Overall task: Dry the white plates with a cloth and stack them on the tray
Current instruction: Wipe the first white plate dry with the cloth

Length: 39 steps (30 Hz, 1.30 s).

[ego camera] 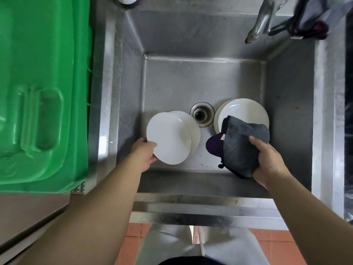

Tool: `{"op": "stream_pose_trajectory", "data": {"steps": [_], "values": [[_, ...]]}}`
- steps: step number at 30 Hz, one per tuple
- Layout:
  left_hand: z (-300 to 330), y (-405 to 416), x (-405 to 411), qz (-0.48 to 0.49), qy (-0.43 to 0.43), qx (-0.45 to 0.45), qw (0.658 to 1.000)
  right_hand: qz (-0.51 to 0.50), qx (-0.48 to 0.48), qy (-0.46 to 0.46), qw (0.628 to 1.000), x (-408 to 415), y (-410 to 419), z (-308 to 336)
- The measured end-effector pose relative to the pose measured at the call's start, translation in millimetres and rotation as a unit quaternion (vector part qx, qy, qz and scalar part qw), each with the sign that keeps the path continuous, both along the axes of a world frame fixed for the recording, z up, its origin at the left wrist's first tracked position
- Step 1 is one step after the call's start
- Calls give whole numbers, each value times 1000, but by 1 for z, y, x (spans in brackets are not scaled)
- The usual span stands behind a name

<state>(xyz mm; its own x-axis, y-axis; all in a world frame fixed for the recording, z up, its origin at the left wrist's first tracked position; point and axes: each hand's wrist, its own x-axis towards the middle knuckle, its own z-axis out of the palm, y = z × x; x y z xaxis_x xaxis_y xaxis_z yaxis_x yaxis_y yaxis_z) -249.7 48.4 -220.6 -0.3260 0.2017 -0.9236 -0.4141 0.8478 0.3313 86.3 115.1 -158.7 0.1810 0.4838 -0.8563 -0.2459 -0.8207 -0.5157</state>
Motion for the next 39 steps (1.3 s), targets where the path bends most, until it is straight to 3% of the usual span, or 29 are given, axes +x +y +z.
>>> {"op": "stream_pose_trajectory", "data": {"steps": [7, 17, 24, 31, 34, 36, 39], "values": [[67, -17, -5, 42, -11, 28, 999, -2, -8, 58, 998, 18, 0, 55], [190, -17, 38, 80, -86, 191, 974, -5, 84, 137, 987, 44, 8, 166], [297, 14, 68, 43, -116, 320, 939, -1, 220, 138, 966, 53, 29, 266], [384, 46, 92, 8, -65, 456, 887, 6, 306, 103, 946, 52, 55, 362], [413, 55, 103, -9, -41, 505, 862, 28, 368, 103, 924, 44, 60, 401], [431, 59, 113, -14, -28, 528, 849, 67, 438, 13, 897, 33, 57, 425], [455, 61, 130, -20, -10, 551, 834, 186, 561, -129, 796, 13, 51, 452]]}}
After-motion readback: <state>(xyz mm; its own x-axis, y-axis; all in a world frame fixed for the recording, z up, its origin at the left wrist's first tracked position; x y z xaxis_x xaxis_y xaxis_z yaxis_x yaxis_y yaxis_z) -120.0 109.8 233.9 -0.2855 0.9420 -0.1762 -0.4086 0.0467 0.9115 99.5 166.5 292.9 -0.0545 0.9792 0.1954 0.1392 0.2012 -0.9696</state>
